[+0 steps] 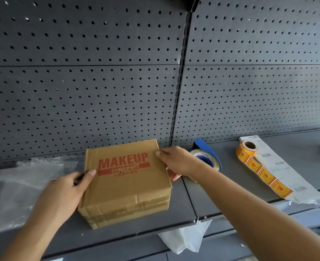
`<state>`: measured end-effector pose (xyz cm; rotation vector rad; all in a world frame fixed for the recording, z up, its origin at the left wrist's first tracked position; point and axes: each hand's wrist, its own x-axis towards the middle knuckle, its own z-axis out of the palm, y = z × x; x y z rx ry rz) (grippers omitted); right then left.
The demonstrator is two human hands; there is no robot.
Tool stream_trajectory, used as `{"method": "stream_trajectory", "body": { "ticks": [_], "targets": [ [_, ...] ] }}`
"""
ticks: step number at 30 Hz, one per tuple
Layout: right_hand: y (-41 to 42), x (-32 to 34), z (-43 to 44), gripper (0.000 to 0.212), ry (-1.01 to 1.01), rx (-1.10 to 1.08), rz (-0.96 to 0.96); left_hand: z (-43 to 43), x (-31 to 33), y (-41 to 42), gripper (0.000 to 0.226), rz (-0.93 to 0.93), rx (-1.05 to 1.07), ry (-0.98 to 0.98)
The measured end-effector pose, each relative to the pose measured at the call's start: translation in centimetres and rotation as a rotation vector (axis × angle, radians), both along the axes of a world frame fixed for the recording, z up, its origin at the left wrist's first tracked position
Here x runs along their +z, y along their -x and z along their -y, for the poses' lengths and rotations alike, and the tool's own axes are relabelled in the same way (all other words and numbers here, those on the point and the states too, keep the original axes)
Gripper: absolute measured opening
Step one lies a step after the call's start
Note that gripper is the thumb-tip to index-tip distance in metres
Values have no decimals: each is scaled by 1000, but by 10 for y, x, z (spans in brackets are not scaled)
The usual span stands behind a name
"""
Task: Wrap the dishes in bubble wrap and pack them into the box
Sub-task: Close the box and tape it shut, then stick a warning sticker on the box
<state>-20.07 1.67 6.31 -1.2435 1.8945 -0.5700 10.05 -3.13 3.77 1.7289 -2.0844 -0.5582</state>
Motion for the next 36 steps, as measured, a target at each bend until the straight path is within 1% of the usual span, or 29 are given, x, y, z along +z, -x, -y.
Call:
{"method": "stream_trajectory", "body": {
  "ticks": [2,3,6,9,11,12,13,15,18,19,21,24,31,34,36],
  "targets": [
    [11,-2,-15,35,58,-11,-38,-1,-3,0,60,44,46,116],
    [21,-2,-25,30,102,-36,-76,1,-6,-1,58,35,58,170],
    [66,-7,-61,19,221,-176,-173,3,-14,-1,60,-90,24,182],
    [118,-13,-102,28,294,-302,-271,-12,-5,16,50,-226,-80,243],
    [147,-18,-129,32,317,-421,-326,-29,14,38,48,-239,-172,213],
    [158,-19,-142,30,311,-483,-343,-37,21,49,46,-234,-216,187],
    [167,-19,-153,26,291,-536,-356,-43,23,61,44,-243,-267,183],
    [188,-23,-176,25,220,-594,-440,-55,22,84,39,-234,-360,204],
    [218,-39,-202,30,161,-598,-612,-75,19,120,22,-241,-498,168],
    [227,-46,-207,34,146,-601,-631,-82,19,131,19,-259,-531,157],
    [240,-55,-207,43,114,-605,-605,-91,16,151,16,-294,-572,136],
    [255,-55,-189,52,74,-590,-514,-95,11,169,15,-324,-582,114],
    [277,-63,-124,65,61,-416,-612,-89,7,171,20,-334,-537,93],
    [287,-74,-96,66,-5,-421,-661,-88,7,169,21,-348,-525,72],
    [294,-78,-84,56,-52,-432,-727,-88,8,167,21,-372,-521,56]
  ]
}}
